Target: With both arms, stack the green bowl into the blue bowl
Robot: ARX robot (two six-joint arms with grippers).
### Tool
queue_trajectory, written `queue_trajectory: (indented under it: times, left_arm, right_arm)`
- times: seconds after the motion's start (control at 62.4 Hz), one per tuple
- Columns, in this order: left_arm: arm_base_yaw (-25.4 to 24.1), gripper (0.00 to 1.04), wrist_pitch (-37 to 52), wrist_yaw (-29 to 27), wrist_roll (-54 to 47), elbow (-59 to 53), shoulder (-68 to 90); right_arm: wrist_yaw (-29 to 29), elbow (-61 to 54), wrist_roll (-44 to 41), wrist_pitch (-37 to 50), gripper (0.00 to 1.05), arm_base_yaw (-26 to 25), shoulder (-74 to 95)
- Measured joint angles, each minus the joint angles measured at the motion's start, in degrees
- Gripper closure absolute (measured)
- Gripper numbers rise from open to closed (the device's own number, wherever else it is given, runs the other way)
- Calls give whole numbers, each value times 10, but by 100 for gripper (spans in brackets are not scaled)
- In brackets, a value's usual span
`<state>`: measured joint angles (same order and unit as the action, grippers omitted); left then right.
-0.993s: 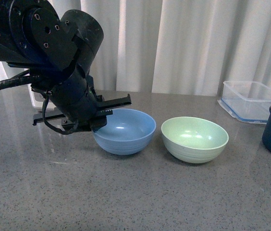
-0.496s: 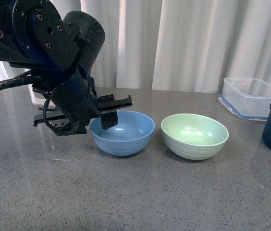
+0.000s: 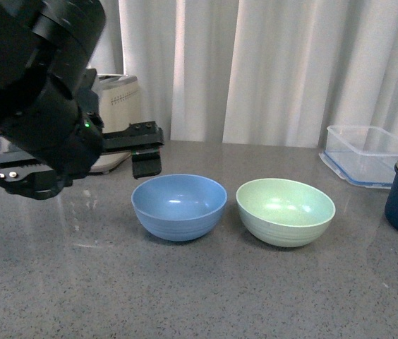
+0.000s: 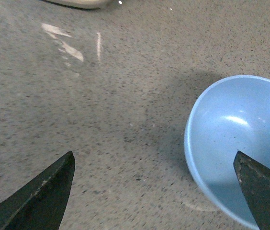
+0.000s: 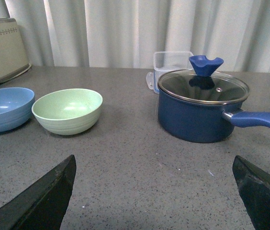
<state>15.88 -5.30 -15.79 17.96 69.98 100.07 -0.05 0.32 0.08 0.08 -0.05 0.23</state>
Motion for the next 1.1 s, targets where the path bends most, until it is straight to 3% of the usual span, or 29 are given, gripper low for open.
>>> queue_trajectory:
  times: [0.208,0.48,0.56,0.673,0.929,1.105]
  left_arm:
    - [5,7,60,-54,-78,-188,-170]
    - [7,8,83,-46,-106,-209,-183]
    - [-6,24,325,12,-143,-307,-196]
    - [-39,51,528,42,-167,-434,-250]
    - [-81,102,544,85,-173,-553,-355]
    - [-104,101,526,104,-176,-605,-428]
  right_arm:
    - [0,0,0,0,10,0,0]
    - [0,0,0,0,10,0,0]
    - [0,0,0,0,10,0,0]
    - [0,0,0,0,10,0,0]
    - [0,0,0,0,10,0,0]
    - [0,0,0,0,10,0,0]
